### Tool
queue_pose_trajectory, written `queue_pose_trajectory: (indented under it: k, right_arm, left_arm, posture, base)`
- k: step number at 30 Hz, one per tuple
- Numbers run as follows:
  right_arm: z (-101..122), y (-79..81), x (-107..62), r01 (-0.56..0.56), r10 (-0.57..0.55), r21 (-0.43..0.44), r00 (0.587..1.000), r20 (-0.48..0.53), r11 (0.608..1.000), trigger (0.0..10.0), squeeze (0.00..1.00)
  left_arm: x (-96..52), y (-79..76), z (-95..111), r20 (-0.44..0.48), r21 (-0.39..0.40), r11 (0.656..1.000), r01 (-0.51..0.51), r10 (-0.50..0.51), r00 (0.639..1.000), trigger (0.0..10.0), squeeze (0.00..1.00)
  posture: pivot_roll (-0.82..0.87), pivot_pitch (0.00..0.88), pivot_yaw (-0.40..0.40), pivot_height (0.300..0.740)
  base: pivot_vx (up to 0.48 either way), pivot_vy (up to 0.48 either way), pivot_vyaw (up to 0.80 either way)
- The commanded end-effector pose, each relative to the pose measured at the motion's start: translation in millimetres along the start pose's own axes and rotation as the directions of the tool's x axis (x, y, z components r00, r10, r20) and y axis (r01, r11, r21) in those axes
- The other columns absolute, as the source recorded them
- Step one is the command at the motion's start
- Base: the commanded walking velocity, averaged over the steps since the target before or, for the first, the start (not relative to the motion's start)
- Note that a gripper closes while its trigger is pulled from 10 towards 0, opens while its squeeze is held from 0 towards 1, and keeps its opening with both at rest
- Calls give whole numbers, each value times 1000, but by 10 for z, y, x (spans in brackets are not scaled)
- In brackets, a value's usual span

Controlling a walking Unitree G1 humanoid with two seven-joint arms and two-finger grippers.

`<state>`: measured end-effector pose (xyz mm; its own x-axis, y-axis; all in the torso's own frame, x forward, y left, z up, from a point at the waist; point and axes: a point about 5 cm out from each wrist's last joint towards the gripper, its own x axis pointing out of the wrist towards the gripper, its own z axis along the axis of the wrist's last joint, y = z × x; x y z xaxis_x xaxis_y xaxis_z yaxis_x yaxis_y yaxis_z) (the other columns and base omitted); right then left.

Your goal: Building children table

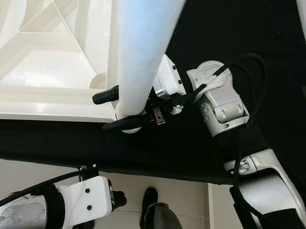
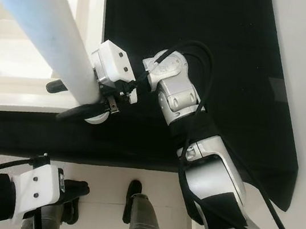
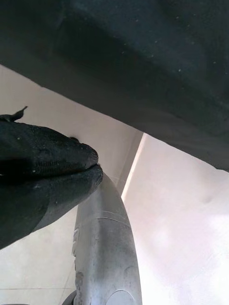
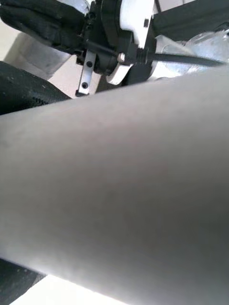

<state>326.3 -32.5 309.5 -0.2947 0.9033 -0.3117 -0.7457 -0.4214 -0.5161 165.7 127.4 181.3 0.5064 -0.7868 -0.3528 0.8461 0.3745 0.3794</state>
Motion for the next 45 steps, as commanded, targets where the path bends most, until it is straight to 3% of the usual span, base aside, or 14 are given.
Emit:
queue_pose_trajectory:
  k: [1,14,27,31,32,33,34,35,36,37,38,39,41,45]
  right_arm:
    - [-472,198,15,10,18,208,991,-133,978,10000,0]
    - [-525,51,-195,282,-239,337,957,-164,898,10000,0]
    - [-539,27,-220,367,-336,367,930,-147,855,10000,0]
    - [-597,27,-269,497,-453,355,868,-206,791,10000,0]
    - [-631,43,-303,573,-520,352,819,-241,740,10000,0]
    - [-631,43,-303,573,-520,352,819,-241,740,10000,0]
    - [-708,92,-335,723,-646,334,690,-326,605,10000,0]
    - [-708,92,-335,723,-646,334,690,-326,605,10000,0]
    - [-799,262,-289,888,-781,292,454,-429,355,10000,0]
    - [-799,262,-289,888,-781,292,454,-429,355,10000,0]
    - [-861,564,-190,946,-804,276,296,-516,171,10000,0]
    - [-896,813,-15,967,-801,246,195,-566,62,10000,0]
    - [-896,901,109,970,-802,243,155,-577,13,10000,0]
    - [-894,753,251,969,-828,247,156,-538,22,10000,0]
  left_arm:
    - [27,-86,-29,1,-30,999,34,-34,999,10000,0]
    - [84,-62,-42,16,-28,999,30,-30,999,10000,0]
    - [78,-67,-48,12,-20,999,27,-27,1000,10000,0]
    - [85,-61,-44,13,-17,999,28,-28,1000,10000,0]
    - [90,-64,-47,13,-17,999,27,-27,1000,10000,0]
    - [90,-64,-47,13,-17,999,27,-27,1000,10000,0]
    - [93,-66,-51,14,-18,1000,24,-23,1000,10000,0]
    - [93,-66,-51,14,-18,1000,24,-23,1000,10000,0]
    - [92,-67,-58,12,-18,1000,16,-15,1000,10000,0]
    - [92,-67,-58,12,-18,1000,16,-15,1000,10000,0]
    - [89,-55,-67,11,-22,1000,2,-2,1000,10000,0]
    - [85,-15,-77,10,-18,1000,-19,19,1000,10000,0]
    - [89,24,-81,11,-15,999,-35,35,999,10000,0]
    - [94,82,-85,9,2,999,-47,47,999,10000,0]
  posture:
    - [144,531,-94,740]
    - [109,517,-112,740]
    - [119,510,-101,740]
    - [113,505,-110,740]
    - [104,500,-131,740]
    - [104,500,-131,740]
    - [101,499,-136,740]
    - [101,499,-136,740]
    - [95,492,-150,740]
    - [95,492,-150,740]
    - [99,486,-149,740]
    - [92,486,-134,740]
    - [101,472,-124,740]
    - [121,451,-118,740]
  base:
    - [0,0,0]
    - [0,0,0]
    - [0,0,0]
    - [0,0,0]
    - [0,0,0]
    - [0,0,0]
    - [0,0,0]
    - [0,0,0]
    - [0,0,0]
    - [0,0,0]
    - [0,0,0]
    - [0,0,0]
    - [0,0,0]
    - [0,0,0]
